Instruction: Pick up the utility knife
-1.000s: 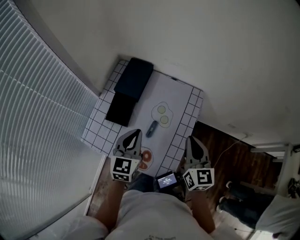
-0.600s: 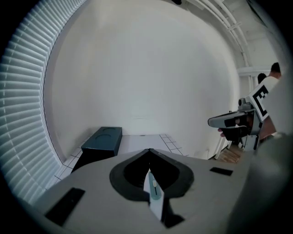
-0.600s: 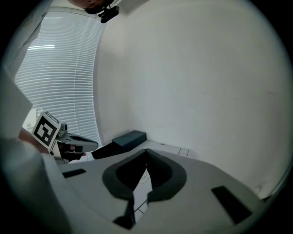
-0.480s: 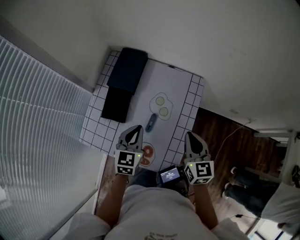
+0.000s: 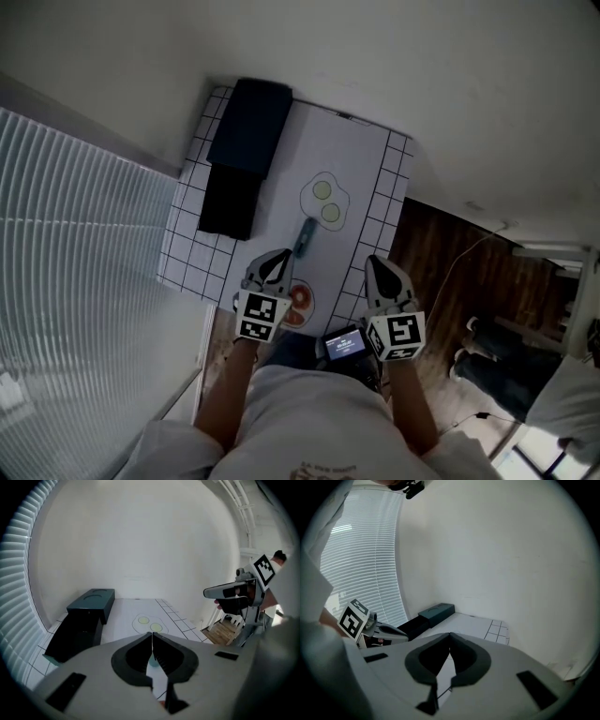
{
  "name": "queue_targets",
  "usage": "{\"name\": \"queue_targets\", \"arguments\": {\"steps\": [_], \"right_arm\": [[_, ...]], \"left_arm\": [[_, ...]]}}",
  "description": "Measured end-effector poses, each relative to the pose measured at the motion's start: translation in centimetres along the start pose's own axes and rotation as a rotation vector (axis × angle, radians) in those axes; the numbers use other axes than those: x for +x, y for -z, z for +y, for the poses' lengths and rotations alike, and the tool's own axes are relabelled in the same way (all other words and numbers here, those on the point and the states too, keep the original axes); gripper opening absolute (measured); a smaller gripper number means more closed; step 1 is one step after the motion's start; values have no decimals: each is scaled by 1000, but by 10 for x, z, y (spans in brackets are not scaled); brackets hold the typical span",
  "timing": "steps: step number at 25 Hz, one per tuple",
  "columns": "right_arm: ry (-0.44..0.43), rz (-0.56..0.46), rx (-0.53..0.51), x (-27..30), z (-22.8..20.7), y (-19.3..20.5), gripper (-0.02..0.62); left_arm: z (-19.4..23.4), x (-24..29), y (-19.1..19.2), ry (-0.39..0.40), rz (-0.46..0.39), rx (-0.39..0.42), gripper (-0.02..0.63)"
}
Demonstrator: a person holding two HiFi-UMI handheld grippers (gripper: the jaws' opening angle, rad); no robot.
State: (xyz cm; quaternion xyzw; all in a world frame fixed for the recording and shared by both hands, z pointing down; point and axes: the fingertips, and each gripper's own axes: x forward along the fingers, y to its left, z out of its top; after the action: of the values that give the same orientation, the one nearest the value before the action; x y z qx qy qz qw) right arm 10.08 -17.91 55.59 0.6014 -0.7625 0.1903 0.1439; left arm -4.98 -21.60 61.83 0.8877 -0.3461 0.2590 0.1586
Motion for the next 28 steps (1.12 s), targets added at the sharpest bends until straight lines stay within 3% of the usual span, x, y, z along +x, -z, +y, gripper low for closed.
{"name": "queue_targets", "arguments": {"steps": [7, 22, 28], "right_arm": [[-1, 49, 4, 12, 2, 17, 6], [-12, 132, 22, 38, 6, 44, 6], [-14, 154, 44, 39, 8, 48, 6]], "left_arm": [[-4, 25, 14, 67, 57, 19, 8], [5, 54, 49, 117, 183, 53, 11], [0, 67, 52, 153, 205, 23, 123]]}}
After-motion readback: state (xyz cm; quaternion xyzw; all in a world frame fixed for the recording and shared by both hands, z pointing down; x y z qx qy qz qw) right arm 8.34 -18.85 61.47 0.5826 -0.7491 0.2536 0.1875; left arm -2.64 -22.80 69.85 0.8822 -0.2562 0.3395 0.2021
